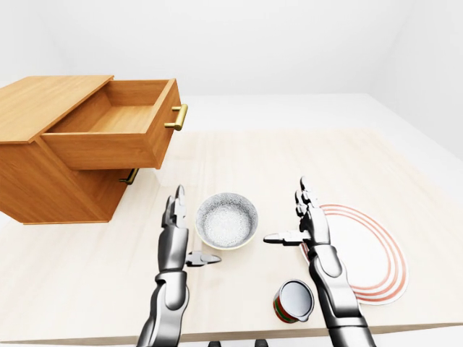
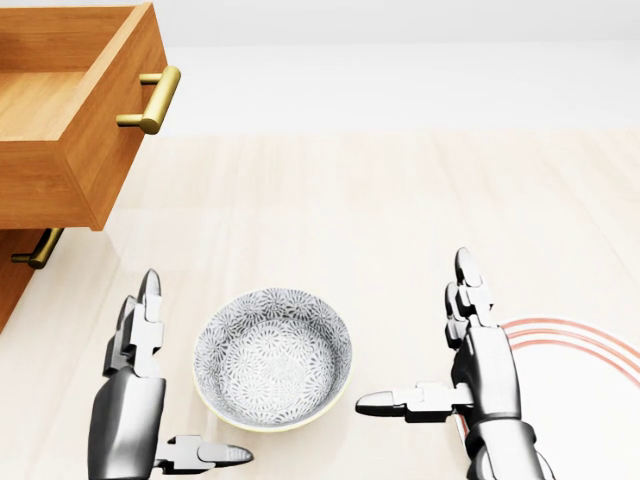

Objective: Put the bowl on top of the cabinet.

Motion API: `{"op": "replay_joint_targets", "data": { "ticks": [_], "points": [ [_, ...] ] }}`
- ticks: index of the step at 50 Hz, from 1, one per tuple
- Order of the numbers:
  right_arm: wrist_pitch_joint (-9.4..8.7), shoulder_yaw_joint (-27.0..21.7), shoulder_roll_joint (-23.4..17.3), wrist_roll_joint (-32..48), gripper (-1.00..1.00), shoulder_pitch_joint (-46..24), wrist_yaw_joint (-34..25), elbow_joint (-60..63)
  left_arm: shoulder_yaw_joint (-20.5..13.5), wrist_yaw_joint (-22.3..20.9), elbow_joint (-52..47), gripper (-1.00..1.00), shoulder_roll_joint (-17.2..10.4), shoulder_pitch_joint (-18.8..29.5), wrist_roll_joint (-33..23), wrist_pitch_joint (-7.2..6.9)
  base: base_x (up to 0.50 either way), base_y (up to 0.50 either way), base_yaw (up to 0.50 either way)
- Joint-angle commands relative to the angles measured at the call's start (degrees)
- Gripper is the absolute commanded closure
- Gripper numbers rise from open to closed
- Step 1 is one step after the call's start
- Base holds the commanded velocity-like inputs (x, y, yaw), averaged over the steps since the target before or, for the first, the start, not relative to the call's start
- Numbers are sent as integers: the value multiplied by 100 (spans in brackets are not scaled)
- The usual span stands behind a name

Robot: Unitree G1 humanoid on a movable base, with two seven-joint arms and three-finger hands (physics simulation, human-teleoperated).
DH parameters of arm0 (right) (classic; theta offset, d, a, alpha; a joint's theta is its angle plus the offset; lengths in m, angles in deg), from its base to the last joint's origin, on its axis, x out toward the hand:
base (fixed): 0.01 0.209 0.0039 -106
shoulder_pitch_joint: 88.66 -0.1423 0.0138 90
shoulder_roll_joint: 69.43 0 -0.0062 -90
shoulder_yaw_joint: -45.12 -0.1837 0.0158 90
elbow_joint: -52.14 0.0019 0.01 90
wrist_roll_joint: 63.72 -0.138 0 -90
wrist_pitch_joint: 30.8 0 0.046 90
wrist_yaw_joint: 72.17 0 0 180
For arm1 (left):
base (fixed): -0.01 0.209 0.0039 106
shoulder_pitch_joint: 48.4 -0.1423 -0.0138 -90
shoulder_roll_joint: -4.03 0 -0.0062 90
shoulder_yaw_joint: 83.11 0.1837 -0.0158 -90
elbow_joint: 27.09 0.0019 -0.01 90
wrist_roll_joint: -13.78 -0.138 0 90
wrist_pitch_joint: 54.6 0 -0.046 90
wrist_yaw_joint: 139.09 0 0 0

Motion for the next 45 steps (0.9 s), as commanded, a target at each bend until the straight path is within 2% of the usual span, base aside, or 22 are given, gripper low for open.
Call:
{"op": "replay_joint_targets", "data": {
  "ticks": [1,11,13,17,21,31,33,36,39,45],
  "points": [
    [34,25,8,19,-100,-15,-5,-61,201,417,-133,-100,-72,-204,-773,0,0,0,0],
    [23,27,4,27,-100,-17,-15,-49,302,775,117,-100,-82,-149,-1223,0,0,0,0],
    [22,36,10,30,-100,-1,-16,-12,334,1174,250,-100,-96,-92,-1477,0,0,0,0],
    [23,30,8,19,-100,14,-25,12,596,1519,308,-100,-78,-175,-1923,0,0,0,0],
    [11,26,6,15,-100,26,-39,45,883,1519,585,-100,-115,-127,-2690,0,0,0,0],
    [28,52,19,33,-100,26,-34,17,1184,1519,1298,-100,-157,153,-3436,0,0,0,0],
    [5,74,20,62,-100,70,-31,99,1327,1519,1436,-100,-164,213,-3855,0,0,0,0],
    [99,22,4,183,-100,23,121,-20,1458,1519,1549,-100,-176,247,-4119,0,0,0,0],
    [2,48,10,154,-100,105,63,181,1609,1519,1625,-100,-222,309,-4533,0,0,0,0],
    [48,73,18,200,-100,75,68,102,1602,1519,1923,-100,-130,554,-4601,0,0,0,0]
  ]
}}
